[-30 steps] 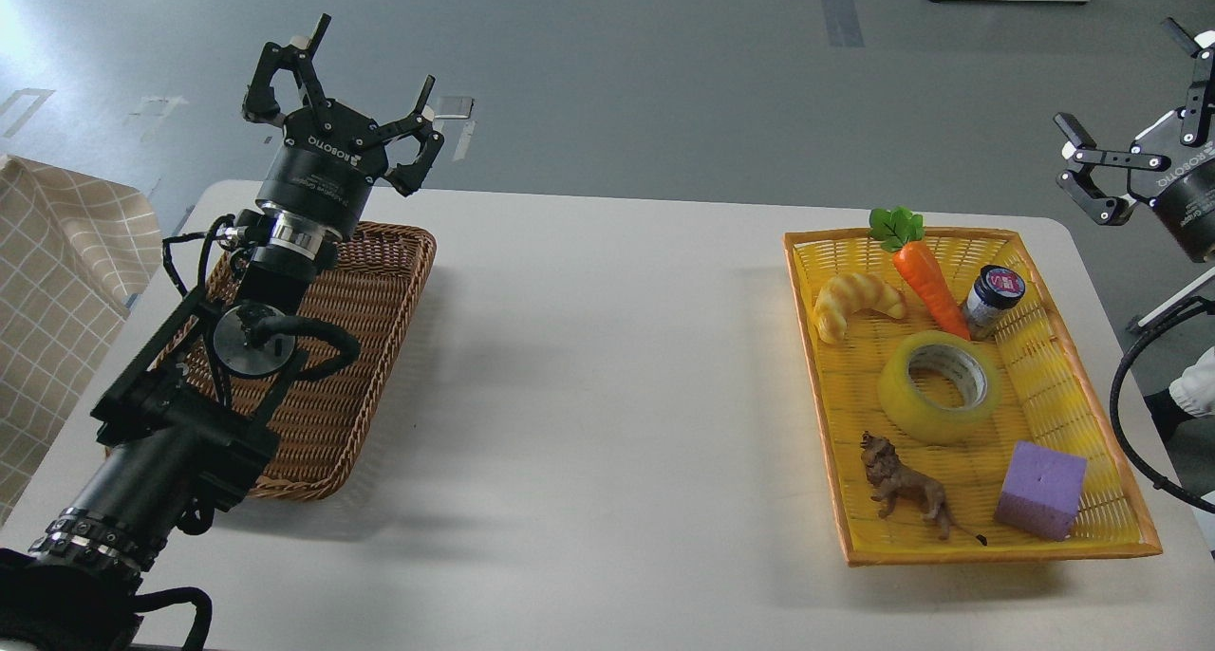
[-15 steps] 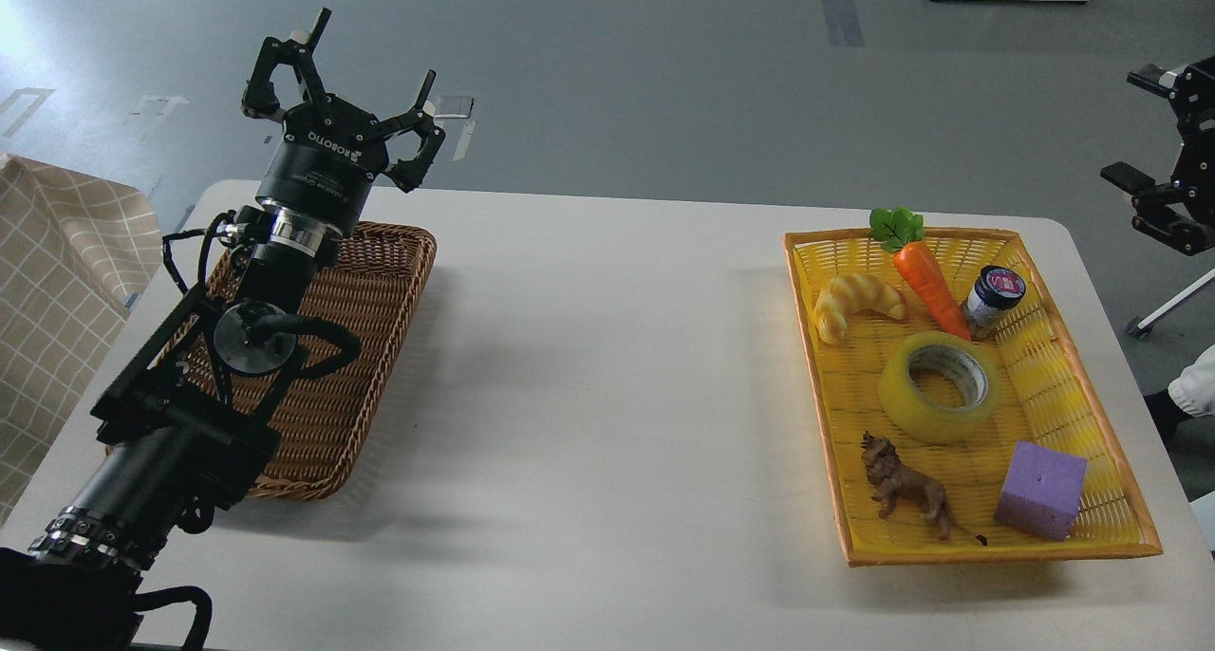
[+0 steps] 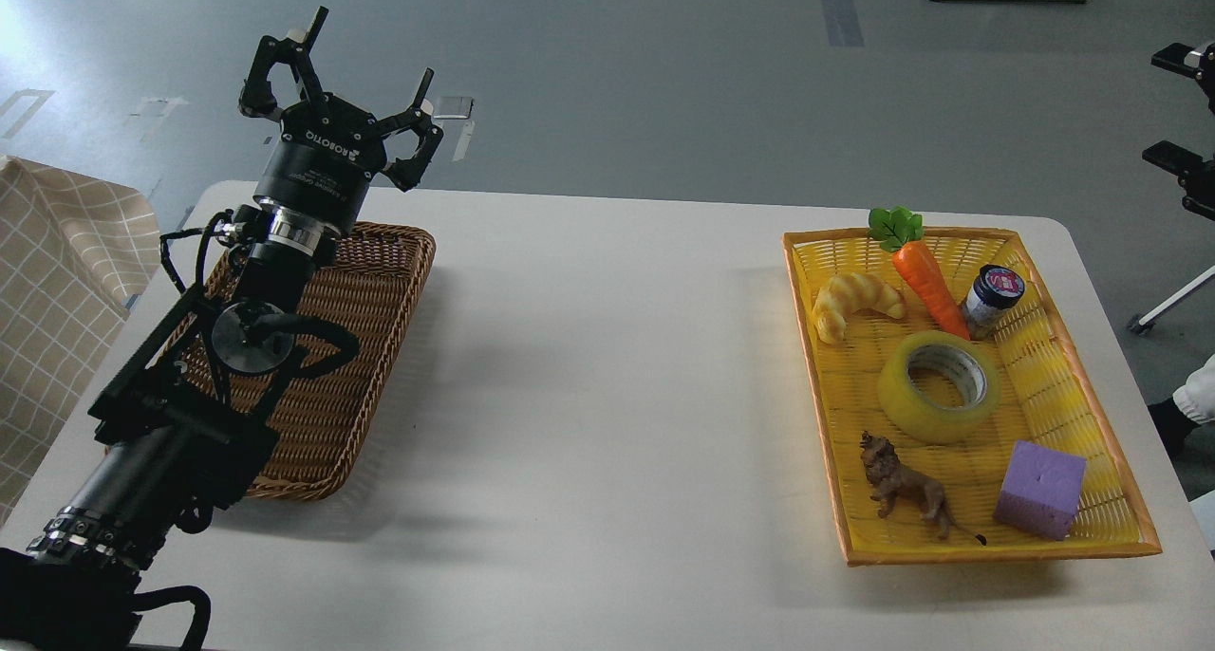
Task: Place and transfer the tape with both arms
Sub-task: 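Move the right gripper back and lower it toward the yellow basket, then reach the right gripper into the yellow tape roll's hole and grasp it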
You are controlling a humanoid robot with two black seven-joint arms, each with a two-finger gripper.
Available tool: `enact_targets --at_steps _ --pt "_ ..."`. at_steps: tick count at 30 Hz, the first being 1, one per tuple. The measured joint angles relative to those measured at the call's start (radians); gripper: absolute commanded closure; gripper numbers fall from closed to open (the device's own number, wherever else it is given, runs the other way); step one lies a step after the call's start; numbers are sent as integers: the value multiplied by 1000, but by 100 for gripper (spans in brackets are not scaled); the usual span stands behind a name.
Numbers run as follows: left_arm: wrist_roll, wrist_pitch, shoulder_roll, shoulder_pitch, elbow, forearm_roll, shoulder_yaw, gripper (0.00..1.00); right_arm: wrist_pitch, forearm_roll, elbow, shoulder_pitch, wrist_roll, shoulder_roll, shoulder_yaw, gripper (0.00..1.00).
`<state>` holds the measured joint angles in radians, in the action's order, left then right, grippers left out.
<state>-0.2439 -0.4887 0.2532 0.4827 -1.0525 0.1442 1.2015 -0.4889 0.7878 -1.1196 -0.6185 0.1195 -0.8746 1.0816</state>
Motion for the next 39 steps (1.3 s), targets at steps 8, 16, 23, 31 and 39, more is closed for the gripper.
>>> enact_targets --at_steps 8,16,23,31,39 --pt "0 0 1 2 0 0 0 2 0 149 -67 -52 2 -37 -139 0" --pt "0 0 0 2 -1 1 0 2 0 430 -71 -63 0 -16 -189 1" --pt "1 0 6 4 -2 2 0 2 0 665 -109 -64 0 13 -250 1" --pt "-2 0 7 2 -2 1 0 2 0 787 -179 -64 -1 17 -375 3" --pt "-2 0 10 -1 -2 0 0 2 0 870 -188 -54 11 31 -433 3"
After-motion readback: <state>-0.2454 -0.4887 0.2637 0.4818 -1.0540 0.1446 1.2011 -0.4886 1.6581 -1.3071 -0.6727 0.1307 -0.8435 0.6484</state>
